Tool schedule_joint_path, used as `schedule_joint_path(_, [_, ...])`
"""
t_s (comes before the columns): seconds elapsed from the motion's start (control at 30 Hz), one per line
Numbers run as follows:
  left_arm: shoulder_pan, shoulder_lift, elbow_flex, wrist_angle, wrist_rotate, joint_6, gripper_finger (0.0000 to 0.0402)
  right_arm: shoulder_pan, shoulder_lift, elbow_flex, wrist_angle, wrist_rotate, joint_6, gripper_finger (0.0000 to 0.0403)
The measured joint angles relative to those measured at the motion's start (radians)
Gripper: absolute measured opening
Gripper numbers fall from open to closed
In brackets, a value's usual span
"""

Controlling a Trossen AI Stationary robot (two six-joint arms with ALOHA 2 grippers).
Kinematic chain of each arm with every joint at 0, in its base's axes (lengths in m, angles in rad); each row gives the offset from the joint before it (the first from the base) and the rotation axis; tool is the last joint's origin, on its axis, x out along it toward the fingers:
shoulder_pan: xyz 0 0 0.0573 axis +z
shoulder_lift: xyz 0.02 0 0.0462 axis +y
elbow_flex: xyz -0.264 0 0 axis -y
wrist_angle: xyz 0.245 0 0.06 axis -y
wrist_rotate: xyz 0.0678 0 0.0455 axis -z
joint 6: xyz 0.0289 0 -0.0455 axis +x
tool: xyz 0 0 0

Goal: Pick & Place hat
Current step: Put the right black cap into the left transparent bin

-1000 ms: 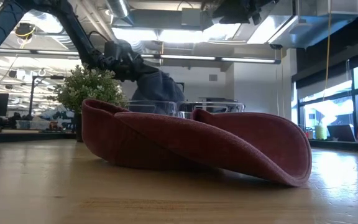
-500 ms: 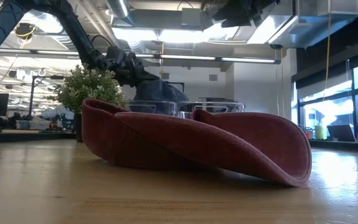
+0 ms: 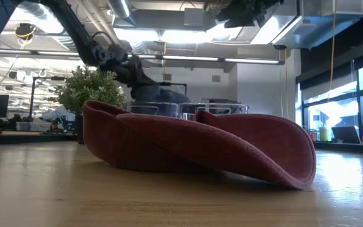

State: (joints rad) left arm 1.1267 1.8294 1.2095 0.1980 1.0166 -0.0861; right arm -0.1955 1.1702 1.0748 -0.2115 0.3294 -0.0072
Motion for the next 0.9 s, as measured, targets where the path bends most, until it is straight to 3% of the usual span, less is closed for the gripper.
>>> schedule_joint_path(0.13, [-0.031,-0.006,0.000,-0.101,-0.201,0.083,0.0005,0.000,0.000,0.000,0.000,0.000,-0.001,0.0228])
schedule_joint_path(0.27, [-0.074,-0.006,0.000,-0.095,-0.353,0.114,0.0011,0.000,0.000,0.000,0.000,0.000,-0.003,0.0228])
schedule_joint_path(0.57, [-0.117,-0.007,0.000,-0.067,-0.371,0.170,0.0015,0.000,0.000,0.000,0.000,0.000,0.002,0.0228])
schedule_joint_path(0.9, [-0.076,-0.007,0.000,-0.071,-0.362,0.060,0.0030,0.000,0.000,0.000,-0.001,0.000,0.002,0.0228])
